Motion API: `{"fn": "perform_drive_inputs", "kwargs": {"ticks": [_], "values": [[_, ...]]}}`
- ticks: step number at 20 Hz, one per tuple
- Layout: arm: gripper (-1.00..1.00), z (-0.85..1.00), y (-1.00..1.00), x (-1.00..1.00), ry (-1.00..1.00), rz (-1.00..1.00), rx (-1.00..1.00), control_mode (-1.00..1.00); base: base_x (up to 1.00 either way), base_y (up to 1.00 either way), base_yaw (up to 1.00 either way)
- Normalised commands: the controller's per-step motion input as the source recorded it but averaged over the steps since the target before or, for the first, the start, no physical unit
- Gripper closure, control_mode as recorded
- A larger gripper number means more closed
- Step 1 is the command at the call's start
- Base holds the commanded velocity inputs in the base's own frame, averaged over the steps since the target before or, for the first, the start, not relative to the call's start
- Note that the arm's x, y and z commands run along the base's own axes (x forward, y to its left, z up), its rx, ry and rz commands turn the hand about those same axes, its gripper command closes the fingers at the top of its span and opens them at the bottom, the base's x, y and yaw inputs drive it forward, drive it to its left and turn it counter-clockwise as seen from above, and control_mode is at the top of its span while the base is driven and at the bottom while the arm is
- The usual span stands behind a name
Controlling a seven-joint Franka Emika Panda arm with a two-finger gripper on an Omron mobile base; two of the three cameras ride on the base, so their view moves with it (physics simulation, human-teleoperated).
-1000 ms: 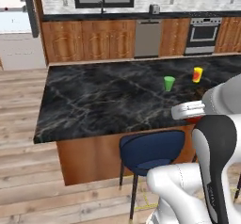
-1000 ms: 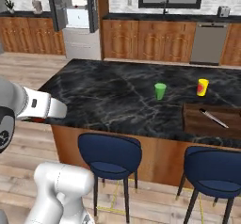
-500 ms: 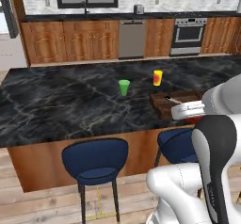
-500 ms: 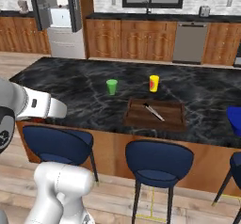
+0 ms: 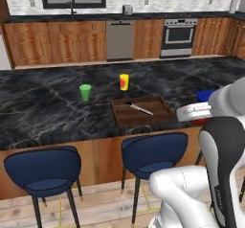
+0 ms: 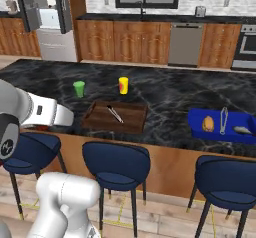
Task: Gather the bell peppers from the fridge and place them on a tray on the dining counter. Then gather the fish and chicken drumstick from the fridge and place them on the other tray.
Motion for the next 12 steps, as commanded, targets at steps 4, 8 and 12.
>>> {"fn": "perform_drive_inputs", "kwargs": {"ticks": [4, 8, 12], "values": [[1.00, 0.00, 0.00, 0.00, 0.00, 0.00, 0.00, 1.00, 0.55, -0.07, 0.00], [1.00, 0.00, 0.00, 0.00, 0.00, 0.00, 0.00, 1.00, 0.63, -0.03, 0.00], [1.00, 0.00, 0.00, 0.00, 0.00, 0.00, 0.00, 1.00, 0.36, -0.19, 0.00]]}}
